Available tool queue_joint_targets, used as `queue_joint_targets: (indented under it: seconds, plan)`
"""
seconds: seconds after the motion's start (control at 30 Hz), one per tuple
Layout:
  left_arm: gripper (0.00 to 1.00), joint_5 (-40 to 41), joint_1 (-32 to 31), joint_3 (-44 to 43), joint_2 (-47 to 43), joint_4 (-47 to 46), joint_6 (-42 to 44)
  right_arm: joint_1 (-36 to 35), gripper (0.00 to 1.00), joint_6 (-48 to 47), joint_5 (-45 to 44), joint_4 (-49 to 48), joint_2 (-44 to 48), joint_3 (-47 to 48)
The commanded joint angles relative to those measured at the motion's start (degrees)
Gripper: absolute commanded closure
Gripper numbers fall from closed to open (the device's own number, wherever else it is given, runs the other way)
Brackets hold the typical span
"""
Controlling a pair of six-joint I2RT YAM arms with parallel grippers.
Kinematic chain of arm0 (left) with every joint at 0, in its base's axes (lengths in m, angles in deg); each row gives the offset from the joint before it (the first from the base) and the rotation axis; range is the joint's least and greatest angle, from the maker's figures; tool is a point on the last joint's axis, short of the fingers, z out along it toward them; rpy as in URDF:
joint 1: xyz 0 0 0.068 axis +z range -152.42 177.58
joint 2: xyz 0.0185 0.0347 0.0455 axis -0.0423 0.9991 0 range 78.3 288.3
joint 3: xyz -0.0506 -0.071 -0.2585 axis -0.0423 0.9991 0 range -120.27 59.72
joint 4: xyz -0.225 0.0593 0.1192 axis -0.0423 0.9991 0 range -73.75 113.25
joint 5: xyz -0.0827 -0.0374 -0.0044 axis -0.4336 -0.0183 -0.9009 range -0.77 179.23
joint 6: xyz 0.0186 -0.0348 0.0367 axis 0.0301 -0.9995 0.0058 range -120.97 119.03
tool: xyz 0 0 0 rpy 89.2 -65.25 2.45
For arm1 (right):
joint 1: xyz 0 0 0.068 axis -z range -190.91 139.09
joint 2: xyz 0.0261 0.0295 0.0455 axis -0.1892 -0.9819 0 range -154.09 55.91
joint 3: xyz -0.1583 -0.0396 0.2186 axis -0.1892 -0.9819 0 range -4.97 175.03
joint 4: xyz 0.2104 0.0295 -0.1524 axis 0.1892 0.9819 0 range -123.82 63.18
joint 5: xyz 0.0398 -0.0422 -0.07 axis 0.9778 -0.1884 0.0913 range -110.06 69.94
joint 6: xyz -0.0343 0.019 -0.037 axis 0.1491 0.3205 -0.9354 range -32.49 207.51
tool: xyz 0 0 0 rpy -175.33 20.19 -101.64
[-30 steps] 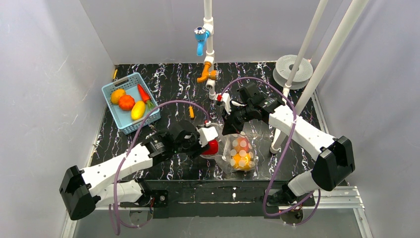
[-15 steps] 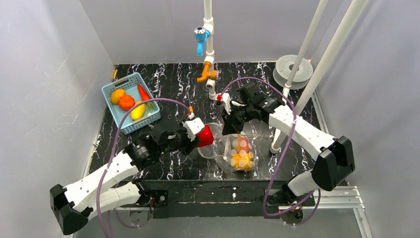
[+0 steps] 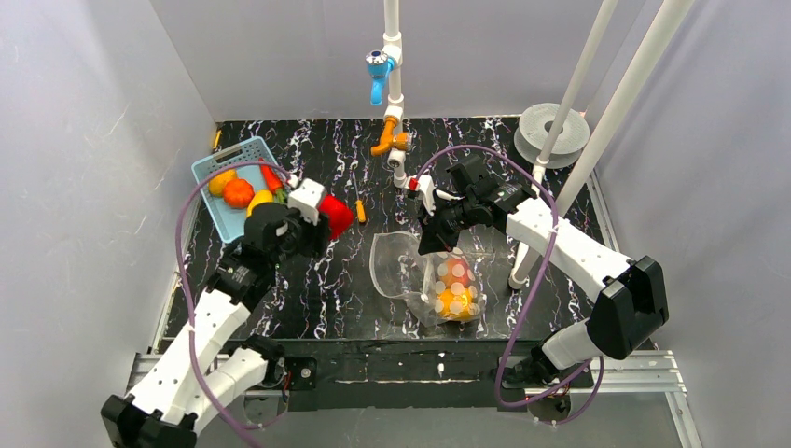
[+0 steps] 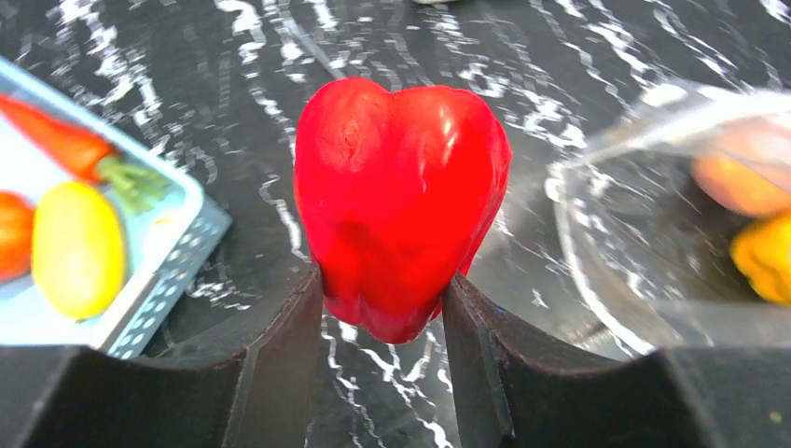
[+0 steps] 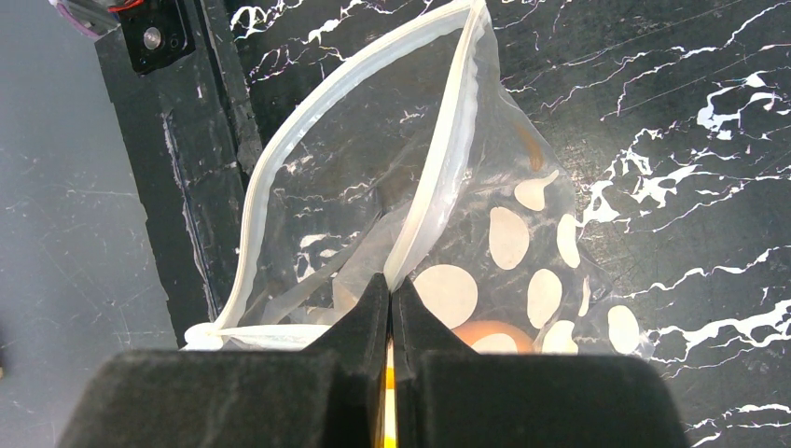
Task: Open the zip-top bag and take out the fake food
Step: Place the fake vegetable in the bin.
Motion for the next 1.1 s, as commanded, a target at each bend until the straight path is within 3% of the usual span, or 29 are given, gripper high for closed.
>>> queue_joint_targets:
  seconds: [0.0, 0.23, 0.6, 0.7, 0.97, 1.07]
  plan:
    - [0.99, -2.2, 10.1, -2.1, 3.7, -4.9, -3.2, 0.0, 0.99, 0.0, 0.9, -1.6, 1.1, -0.6]
    - [0.99, -1.3, 21.1, -3.0, 11.0, -11.8, -6.2, 0.0, 0.99, 0.1, 1.5, -1.7, 1.3, -0.8]
    - [0.97, 12.9, 30.6, -5.6, 22.7, -17.5, -6.7, 0.0, 0.99, 0.1, 2.1, -1.7, 1.5, -0.8]
    - [0.90, 17.9, 32.7, -6.0, 25.5, -17.5, -9.3, 0.0, 0.99, 0.1, 2.3, -1.8, 1.4, -0.8]
    - [0.76, 21.3, 36.5, -5.2, 29.4, -20.6, -14.8, 0.0, 0.99, 0.1, 2.7, -1.7, 1.5, -0.8]
    - [0.59, 20.7, 37.4, -5.6, 31.3, -20.4, -16.3, 0.0, 0.99, 0.1, 2.9, -1.8, 1.5, -0.8]
